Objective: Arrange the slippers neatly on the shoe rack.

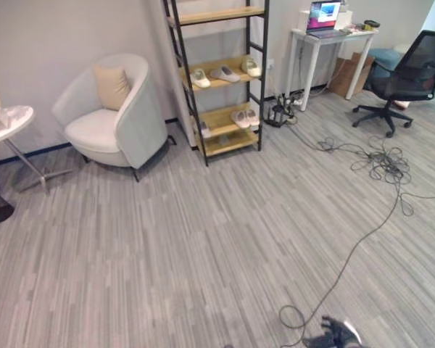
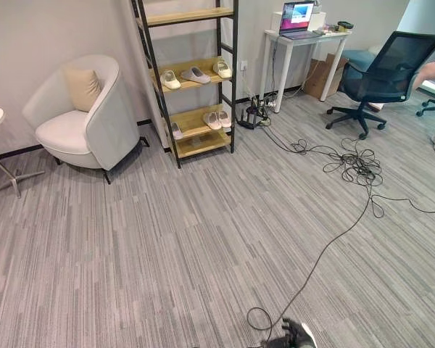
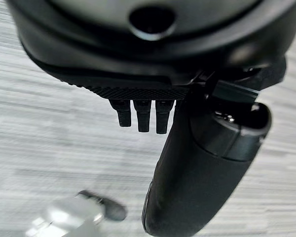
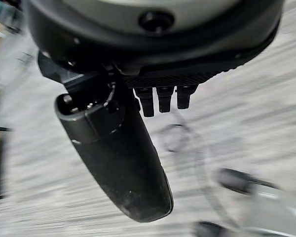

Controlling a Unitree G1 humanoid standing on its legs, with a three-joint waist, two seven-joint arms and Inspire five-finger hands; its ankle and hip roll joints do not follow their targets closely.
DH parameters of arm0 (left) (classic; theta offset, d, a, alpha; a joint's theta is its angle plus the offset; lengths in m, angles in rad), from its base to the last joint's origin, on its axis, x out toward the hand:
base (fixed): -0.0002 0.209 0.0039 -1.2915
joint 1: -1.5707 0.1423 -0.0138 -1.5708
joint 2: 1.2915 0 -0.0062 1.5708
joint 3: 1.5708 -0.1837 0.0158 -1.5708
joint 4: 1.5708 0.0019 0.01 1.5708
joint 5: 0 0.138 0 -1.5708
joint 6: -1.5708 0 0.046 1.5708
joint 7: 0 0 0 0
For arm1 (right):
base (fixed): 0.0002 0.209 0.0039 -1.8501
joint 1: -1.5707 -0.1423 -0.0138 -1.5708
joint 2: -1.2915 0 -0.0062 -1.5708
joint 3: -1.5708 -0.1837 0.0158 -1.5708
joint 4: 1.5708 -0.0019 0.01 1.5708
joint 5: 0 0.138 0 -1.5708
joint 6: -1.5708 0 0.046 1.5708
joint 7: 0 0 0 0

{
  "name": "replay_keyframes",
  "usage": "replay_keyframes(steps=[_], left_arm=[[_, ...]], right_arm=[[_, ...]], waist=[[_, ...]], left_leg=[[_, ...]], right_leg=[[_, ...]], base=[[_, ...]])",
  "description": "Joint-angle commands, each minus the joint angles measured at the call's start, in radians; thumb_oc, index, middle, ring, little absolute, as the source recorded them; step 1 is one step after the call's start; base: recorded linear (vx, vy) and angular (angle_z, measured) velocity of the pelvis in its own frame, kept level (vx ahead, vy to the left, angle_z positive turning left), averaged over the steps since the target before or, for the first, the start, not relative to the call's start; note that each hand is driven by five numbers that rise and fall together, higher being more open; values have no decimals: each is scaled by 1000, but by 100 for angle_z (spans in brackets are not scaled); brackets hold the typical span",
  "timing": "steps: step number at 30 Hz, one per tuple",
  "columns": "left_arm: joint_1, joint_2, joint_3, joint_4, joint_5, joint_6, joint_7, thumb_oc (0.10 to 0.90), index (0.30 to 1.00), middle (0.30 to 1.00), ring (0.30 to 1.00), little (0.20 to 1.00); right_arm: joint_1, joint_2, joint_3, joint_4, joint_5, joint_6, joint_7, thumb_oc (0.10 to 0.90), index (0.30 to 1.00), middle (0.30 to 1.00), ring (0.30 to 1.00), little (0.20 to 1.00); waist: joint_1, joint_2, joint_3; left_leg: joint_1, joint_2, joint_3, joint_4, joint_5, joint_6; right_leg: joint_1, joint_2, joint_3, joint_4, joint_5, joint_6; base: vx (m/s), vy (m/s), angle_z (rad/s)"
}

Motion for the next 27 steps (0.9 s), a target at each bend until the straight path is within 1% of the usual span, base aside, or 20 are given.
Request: replay_keyframes(steps=[1, 3, 4, 7, 8, 13, 17, 18, 20, 21, 22, 23, 24, 25, 26, 27], left_arm=[[-81, 17, -1, 33, 26, -26, -4, 800, 900, 900, 900, 900], [-89, 3, -21, 42, 37, -22, -6, 800, 900, 900, 900, 900], [-94, -3, -26, 32, 19, -21, -13, 800, 900, 900, 900, 900], [-105, -14, -51, 18, -8, -9, -48, 800, 900, 900, 900, 900], [-122, -17, -83, 10, 9, -6, -54, 800, 900, 900, 900, 900], [-136, -17, -112, 5, 29, -1, -56, 800, 900, 900, 900, 900], [-149, -16, -136, 24, 63, 8, -58, 800, 900, 900, 900, 900], [-149, -16, -136, 24, 63, 8, -58, 800, 900, 900, 900, 900], [-160, -9, -148, 35, 87, 15, -58, 800, 900, 900, 900, 900], [-161, -7, -152, 38, 96, 16, -60, 800, 900, 900, 900, 900], [-161, -4, -154, 40, 101, 20, -62, 800, 900, 900, 900, 900], [-160, 1, -152, 39, 98, 21, -62, 800, 900, 900, 900, 900], [-157, 4, -153, 38, 97, 19, -60, 800, 900, 900, 900, 900], [-167, 8, -169, 19, 93, 17, -60, 800, 900, 900, 900, 900], [-167, 8, -170, 19, 93, 17, -60, 800, 900, 900, 900, 900], [-174, 6, -177, 2, 91, 16, -58, 800, 900, 900, 900, 900]], right_arm=[[-31, -14, 43, -4, 10, -26, 13, 800, 900, 900, 900, 900], [-39, 6, 71, 54, -11, -17, 22, 800, 900, 900, 900, 900], [-41, 14, 84, 59, -15, -14, 27, 800, 900, 900, 900, 900], [-38, 27, 104, 48, 0, -12, 53, 800, 900, 900, 900, 900], [-40, 28, 126, 47, 4, -9, 69, 800, 900, 900, 900, 900], [-37, 26, 145, 38, -11, 2, 88, 800, 900, 900, 900, 900], [-43, 35, 151, 70, -10, 14, 99, 800, 900, 900, 900, 900], [-43, 35, 151, 70, -10, 14, 99, 800, 900, 900, 900, 900], [-48, 45, 157, 89, 4, 18, 108, 800, 900, 900, 900, 900], [-50, 49, 160, 95, 8, 19, 111, 800, 900, 900, 900, 900], [-51, 52, 168, 96, 8, 18, 113, 800, 900, 900, 900, 900], [-57, 53, 175, 91, 14, 18, 118, 800, 900, 900, 900, 900], [-56, 55, 179, 79, 24, 16, 128, 800, 900, 900, 900, 900], [-39, 53, 173, 39, 55, 9, 137, 800, 900, 900, 900, 900], [-39, 52, 173, 38, 55, 9, 137, 800, 900, 900, 900, 900], [-27, 51, 172, 26, 60, 12, 143, 800, 900, 900, 900, 900]], waist=[[16, -20, -32], [18, -23, -32], [19, -23, -31], [15, -25, -21], [10, -24, -8], [1, -22, 16], [-1, -20, 51], [-1, -20, 51], [2, -27, 74], [3, -30, 81], [5, -36, 86], [8, -44, 94], [8, -54, 104], [10, -75, 137], [9, -74, 136], [3, -86, 149]], left_leg=[[48, 60, 22, -1, -91, -45], [50, 60, 20, -1, -92, -46], [51, 60, 19, -1, -92, -46], [52, 62, 20, -1, -92, -49], [52, 63, 22, -1, -91, -49], [59, 68, 24, -1, -92, -52], [56, 90, 16, -1, -81, -62], [56, 90, 16, -1, -81, -62], [51, 113, 5, 0, -66, -73], [45, 120, 1, 11, -69, -76], [37, 128, -5, 32, -76, -78], [19, 135, -10, 77, -95, -80], [-6, 138, -3, 152, -115, -84], [-108, 158, 55, 346, -105, -87], [-114, 160, 53, 353, -108, -88], [-161, 192, 114, 443, -73, -77]], right_leg=[[-37, -68, 15, -1, -22, 87], [-35, -68, 12, -1, -24, 87], [-34, -67, 12, -1, -25, 87], [-33, -67, 10, -1, -25, 86], [-34, -65, 15, -1, -23, 84], [-30, -59, 20, 5, -25, 73], [-70, -48, 21, 73, -56, 56], [-70, -48, 21, 73, -56, 56], [-96, -36, 18, 119, -80, 41], [-104, -32, 17, 134, -90, 38], [-114, -25, 24, 154, -100, 32], [-127, -15, 39, 177, -114, 23], [-131, -11, 49, 197, -127, 15], [-125, -19, 39, 222, -146, 2], [-128, -18, 38, 223, -146, 2], [-116, -22, 29, 229, -154, -12]], base=[[0, 0, 0], [17, -14, -1], [31, -31, -2], [30, -44, 0], [20, -47, 0], [50, -63, 0], [50, -100, -1], [65, -128, 1], [85, -176, 1], [92, -174, 4], [103, -176, 5], [117, -193, 0], [111, -283, -3], [67, -216, -9], [95, -229, 9], [55, -78, 30]])
